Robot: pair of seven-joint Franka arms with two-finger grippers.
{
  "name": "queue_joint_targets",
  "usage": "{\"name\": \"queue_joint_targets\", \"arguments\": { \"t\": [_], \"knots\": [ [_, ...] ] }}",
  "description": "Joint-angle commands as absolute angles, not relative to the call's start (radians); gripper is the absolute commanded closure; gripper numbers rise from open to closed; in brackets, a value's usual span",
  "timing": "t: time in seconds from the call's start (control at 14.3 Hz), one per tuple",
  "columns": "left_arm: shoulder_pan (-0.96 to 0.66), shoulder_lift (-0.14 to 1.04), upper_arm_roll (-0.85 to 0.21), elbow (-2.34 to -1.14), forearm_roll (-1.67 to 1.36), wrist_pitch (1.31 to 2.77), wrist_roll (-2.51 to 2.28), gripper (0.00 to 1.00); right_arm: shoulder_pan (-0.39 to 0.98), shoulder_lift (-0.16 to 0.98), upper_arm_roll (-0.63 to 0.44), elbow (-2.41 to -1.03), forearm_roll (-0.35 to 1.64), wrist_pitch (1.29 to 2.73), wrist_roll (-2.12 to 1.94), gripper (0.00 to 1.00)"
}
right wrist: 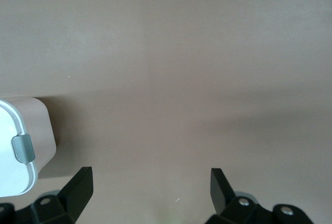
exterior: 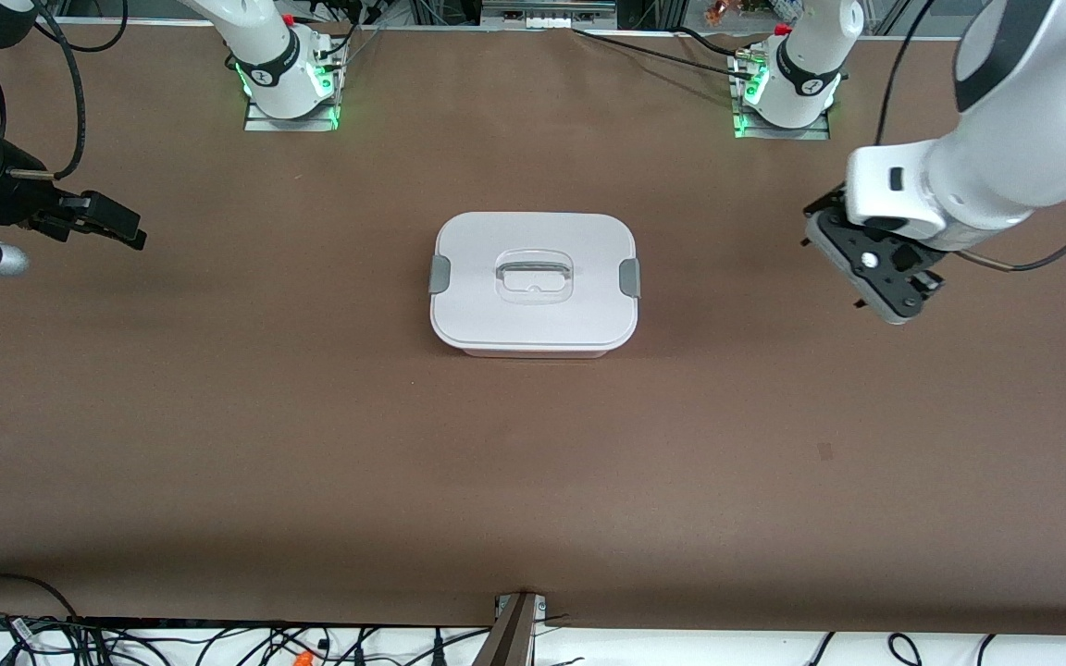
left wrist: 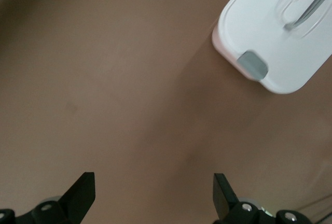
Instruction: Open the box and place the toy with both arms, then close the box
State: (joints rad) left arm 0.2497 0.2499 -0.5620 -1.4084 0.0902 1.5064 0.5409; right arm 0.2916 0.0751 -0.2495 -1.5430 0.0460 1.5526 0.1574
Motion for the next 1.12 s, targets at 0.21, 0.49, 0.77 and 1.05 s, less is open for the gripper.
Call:
{"name": "queue_joint_targets", "arguments": {
  "t": [0.21,0.49,0.77,1.05],
  "knots": [
    [0.158,0.206,-0.419,-1.374,0.121,1.457,0.338,0.0,0.291,0.074,-0.25,-1.531,0.063,1.539,0.172,0.0],
    [0.048,0.128,-0.192,-1.471,0.024,1.572,0.13,0.0,0.291,0.074,-0.25,-1.531,0.063,1.539,0.17,0.0],
    [-0.058,0.049,-0.043,-1.601,0.002,1.683,-0.103,0.0,0.291,0.074,-0.25,-1.531,0.063,1.545,0.17,0.0],
    [-0.068,0.031,-0.005,-1.623,0.009,1.637,-0.08,0.0,0.293,0.072,-0.245,-1.531,0.063,1.545,0.17,0.0]
  ]
}}
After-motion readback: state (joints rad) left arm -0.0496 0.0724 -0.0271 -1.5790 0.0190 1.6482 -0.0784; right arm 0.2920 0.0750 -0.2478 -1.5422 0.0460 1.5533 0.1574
